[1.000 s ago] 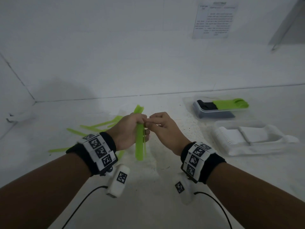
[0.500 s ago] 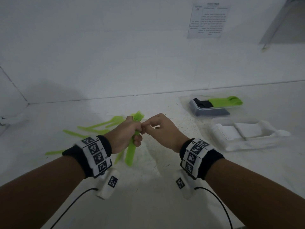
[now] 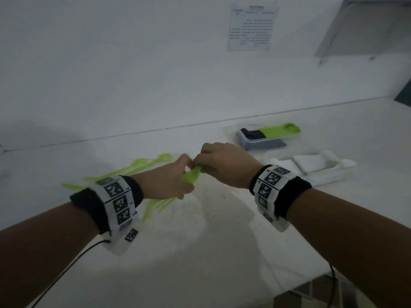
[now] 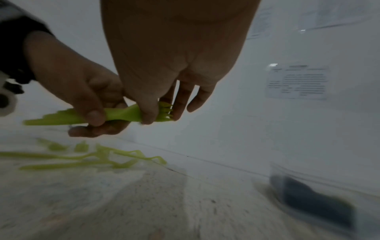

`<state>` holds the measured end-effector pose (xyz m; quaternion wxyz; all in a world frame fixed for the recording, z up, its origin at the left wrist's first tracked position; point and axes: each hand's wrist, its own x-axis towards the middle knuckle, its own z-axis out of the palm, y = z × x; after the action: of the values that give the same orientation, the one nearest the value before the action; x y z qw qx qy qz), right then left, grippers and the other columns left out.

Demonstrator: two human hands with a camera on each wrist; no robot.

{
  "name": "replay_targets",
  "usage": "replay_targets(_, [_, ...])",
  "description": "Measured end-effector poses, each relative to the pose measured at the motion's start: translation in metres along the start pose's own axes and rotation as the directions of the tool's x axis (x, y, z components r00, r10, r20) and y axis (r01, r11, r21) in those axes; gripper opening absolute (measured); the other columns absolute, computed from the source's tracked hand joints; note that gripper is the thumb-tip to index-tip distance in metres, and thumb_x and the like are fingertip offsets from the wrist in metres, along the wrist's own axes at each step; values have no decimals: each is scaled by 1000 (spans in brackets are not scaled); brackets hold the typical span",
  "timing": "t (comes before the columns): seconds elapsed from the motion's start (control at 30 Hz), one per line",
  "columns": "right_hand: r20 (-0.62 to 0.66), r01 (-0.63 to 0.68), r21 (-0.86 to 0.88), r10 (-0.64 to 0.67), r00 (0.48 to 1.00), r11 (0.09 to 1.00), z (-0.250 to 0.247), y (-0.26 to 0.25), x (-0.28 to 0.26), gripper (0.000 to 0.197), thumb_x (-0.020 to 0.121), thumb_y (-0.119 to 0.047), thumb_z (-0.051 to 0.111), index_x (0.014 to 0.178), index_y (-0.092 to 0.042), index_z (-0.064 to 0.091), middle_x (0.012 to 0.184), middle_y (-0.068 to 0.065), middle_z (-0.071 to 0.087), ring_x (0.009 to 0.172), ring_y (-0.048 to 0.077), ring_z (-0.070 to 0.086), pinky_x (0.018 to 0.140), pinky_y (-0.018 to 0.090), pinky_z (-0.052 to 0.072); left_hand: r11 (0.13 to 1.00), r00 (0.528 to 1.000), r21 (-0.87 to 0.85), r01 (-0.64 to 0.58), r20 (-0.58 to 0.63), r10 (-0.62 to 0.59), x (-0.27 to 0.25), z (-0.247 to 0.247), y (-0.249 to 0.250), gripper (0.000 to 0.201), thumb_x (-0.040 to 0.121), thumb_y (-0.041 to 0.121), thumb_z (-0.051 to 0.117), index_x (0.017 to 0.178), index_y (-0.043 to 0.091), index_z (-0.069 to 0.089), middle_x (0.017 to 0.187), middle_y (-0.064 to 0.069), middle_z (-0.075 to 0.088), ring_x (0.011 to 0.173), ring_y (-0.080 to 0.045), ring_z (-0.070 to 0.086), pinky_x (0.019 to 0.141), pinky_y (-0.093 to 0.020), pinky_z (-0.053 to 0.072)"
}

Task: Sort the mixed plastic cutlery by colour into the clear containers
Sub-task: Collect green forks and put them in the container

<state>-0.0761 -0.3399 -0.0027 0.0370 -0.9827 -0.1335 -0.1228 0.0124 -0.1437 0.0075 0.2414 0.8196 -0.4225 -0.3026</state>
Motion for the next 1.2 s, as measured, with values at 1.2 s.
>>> replay_targets(1.2, [334,-401,-84,405,851,912,-71,400,-122,40,102,-40,53,140,-29,60,139,0,58,130,25,51,102,37,43,782,954,622,35,-255,160,344,69,202,21,106,29,47,123,18,49,100,-7,60,91,-29,55,85,-45,48])
